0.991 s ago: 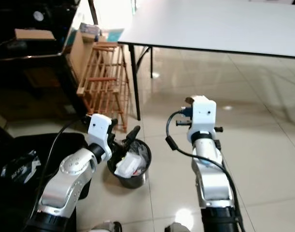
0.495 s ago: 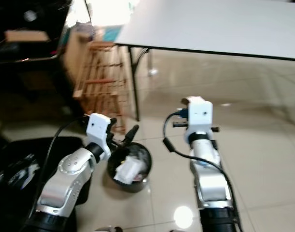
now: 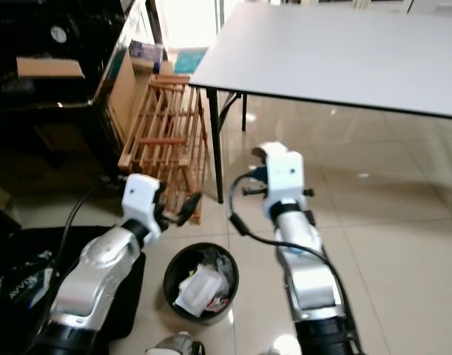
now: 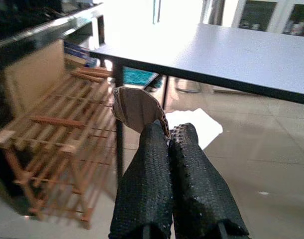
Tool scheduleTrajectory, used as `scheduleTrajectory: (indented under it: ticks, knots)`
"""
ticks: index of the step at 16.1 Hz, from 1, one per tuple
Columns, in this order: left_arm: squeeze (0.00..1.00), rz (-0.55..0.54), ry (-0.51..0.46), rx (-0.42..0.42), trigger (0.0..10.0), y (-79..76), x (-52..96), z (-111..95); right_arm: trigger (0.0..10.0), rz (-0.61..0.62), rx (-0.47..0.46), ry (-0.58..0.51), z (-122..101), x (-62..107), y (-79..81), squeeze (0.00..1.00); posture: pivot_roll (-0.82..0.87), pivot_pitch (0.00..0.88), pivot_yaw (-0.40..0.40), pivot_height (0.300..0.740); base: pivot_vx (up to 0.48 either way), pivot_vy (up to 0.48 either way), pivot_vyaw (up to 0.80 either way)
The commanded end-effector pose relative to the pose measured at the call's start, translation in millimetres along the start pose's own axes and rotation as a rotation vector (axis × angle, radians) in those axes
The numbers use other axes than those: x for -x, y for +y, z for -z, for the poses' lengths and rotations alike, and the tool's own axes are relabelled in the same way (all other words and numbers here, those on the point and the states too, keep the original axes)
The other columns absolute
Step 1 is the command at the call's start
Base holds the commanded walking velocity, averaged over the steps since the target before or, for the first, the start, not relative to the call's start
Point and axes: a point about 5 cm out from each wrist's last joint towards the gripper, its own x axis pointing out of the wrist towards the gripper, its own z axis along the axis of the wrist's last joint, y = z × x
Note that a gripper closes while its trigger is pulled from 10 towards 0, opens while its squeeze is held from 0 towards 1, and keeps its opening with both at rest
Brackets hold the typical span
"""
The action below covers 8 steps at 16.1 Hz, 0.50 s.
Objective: Picking trash to rubbish bin
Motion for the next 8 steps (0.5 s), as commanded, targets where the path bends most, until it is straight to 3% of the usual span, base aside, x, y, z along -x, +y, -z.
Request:
scheduleTrajectory:
  ticks: [1,8]
  knots:
    - [0.00,0.017,0.011,-0.010,10.0,-5.7,0.3,2.3,10.0,0.013,-0.010,0.009,2.1,2.5,-4.3,0.00,0.03,0.137,0.023,0.740,0.000,0.000,0.00]
    - [0.00,0.003,0.018,-0.006,10.0,-5.1,0.0,3.6,10.0,-0.009,-0.005,0.011,2.9,5.0,-1.5,0.00,0.03,0.144,0.025,0.740,0.000,0.000,0.00]
